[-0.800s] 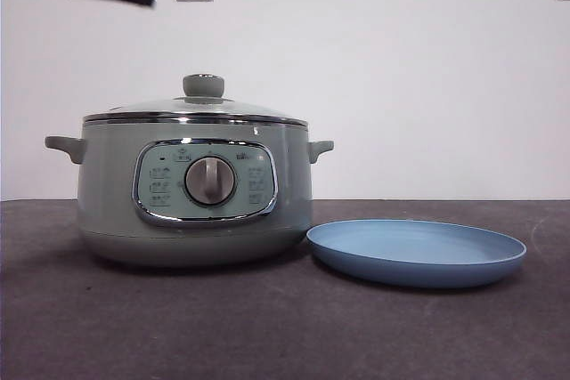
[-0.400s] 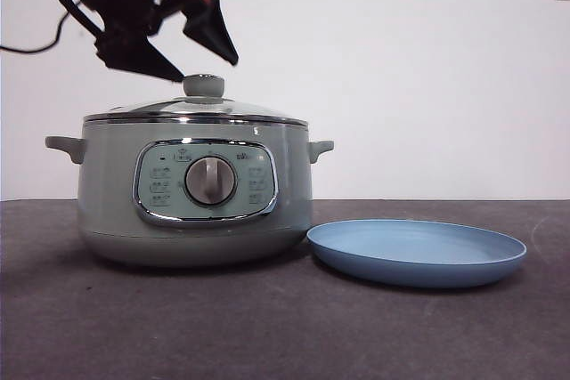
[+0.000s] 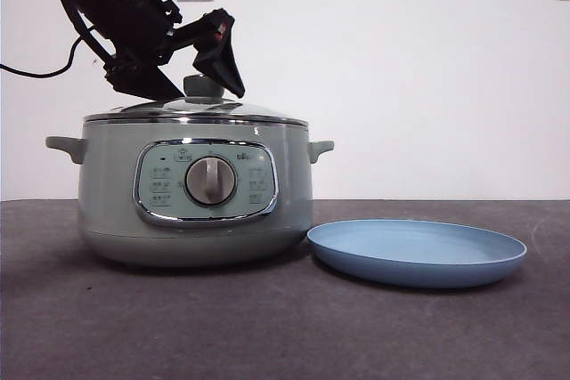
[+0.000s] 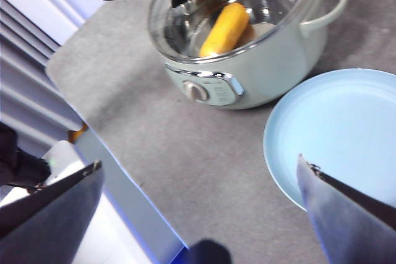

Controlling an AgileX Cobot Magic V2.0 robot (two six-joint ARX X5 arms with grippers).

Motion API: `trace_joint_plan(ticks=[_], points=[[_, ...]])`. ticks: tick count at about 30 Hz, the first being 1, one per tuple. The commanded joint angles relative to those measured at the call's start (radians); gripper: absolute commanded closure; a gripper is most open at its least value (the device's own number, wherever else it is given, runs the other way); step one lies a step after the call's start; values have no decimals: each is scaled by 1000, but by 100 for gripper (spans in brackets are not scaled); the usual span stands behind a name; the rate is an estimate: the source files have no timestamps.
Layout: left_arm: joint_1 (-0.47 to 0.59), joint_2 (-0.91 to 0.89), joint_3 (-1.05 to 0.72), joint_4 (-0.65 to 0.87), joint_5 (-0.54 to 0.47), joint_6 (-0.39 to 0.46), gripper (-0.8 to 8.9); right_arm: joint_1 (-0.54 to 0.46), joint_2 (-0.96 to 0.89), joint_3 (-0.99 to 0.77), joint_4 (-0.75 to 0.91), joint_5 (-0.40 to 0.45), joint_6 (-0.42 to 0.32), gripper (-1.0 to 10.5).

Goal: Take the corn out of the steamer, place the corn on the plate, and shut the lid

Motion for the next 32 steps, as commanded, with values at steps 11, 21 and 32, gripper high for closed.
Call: trace_joint_plan(ticks=[11,21,32], points=[[-18,5,-3,-43,1,5,822,1,0,2,2,21,-1,379],[-18,-7,15,-39,2,5,822,1,-1,2,2,21,-1,379],[-18,-107,67,-63,2,-3,822,1,0,2,2,21,-1,379]])
